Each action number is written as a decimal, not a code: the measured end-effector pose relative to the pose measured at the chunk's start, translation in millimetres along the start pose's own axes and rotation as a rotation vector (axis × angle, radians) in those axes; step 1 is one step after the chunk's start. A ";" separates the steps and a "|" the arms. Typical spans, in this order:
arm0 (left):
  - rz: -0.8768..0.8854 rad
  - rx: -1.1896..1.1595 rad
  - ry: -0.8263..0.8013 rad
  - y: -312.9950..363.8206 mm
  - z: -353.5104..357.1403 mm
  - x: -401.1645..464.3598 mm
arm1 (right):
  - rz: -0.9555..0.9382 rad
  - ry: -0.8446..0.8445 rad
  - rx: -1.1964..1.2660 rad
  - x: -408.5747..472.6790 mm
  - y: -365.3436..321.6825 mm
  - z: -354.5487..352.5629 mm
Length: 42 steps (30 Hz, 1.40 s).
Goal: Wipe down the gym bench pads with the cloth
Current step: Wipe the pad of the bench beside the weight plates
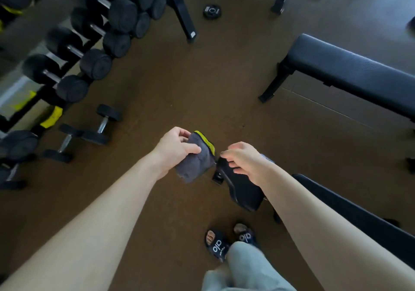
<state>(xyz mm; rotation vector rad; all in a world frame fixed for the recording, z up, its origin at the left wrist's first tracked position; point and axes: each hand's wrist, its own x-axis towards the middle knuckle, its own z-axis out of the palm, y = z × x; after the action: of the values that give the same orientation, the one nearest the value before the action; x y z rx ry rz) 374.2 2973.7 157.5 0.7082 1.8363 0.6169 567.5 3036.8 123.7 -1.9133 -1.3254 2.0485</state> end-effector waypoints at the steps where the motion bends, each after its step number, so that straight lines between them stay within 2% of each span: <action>1: 0.035 0.085 0.002 8.7 -4.6 5.3 | -0.004 0.090 -0.045 4.1 -8.0 -0.9; 3: 0.117 0.259 0.013 26.5 -11.9 16.9 | -0.008 0.155 0.048 9.5 -27.6 -1.3; 6: 0.281 0.450 -0.006 54.1 -20.2 33.9 | -0.067 -0.044 0.312 13.2 -67.1 -0.5; 8: 0.364 0.525 -0.075 71.7 -26.0 45.9 | -0.213 -0.135 0.226 20.4 -92.3 -3.6; 10: 0.390 0.544 -0.113 86.2 -36.1 62.2 | -0.349 -0.144 0.030 30.2 -115.4 -8.2; 15: 0.403 0.587 -0.146 127.0 -71.7 112.5 | -0.381 -0.244 -0.139 61.5 -163.0 -17.7; 19: 0.403 0.628 -0.167 163.1 -90.2 152.1 | -0.411 -0.080 -0.226 83.6 -201.0 -27.0; 24: 0.398 0.690 -0.370 210.5 -100.9 196.4 | -0.410 0.035 -0.234 102.8 -249.6 -51.2; 29: 0.482 0.789 -0.439 259.1 -96.1 256.9 | -0.385 0.177 -0.185 138.4 -288.7 -76.3; 32: 0.510 0.836 -0.528 287.7 -92.8 296.7 | -0.352 0.266 -0.101 165.4 -306.5 -88.2; 36: 0.457 0.881 -0.667 327.7 -81.1 350.4 | -0.255 0.354 0.067 197.0 -321.9 -99.8; 42: 0.391 0.879 -0.715 376.5 -30.4 405.0 | -0.122 0.615 0.381 220.4 -309.4 -142.5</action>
<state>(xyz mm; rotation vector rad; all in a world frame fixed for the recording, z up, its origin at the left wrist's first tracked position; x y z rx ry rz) 295.0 3521.6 172.8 1.6424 1.2261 -0.2611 478.9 3432.0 148.5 -1.9765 -0.8128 1.3506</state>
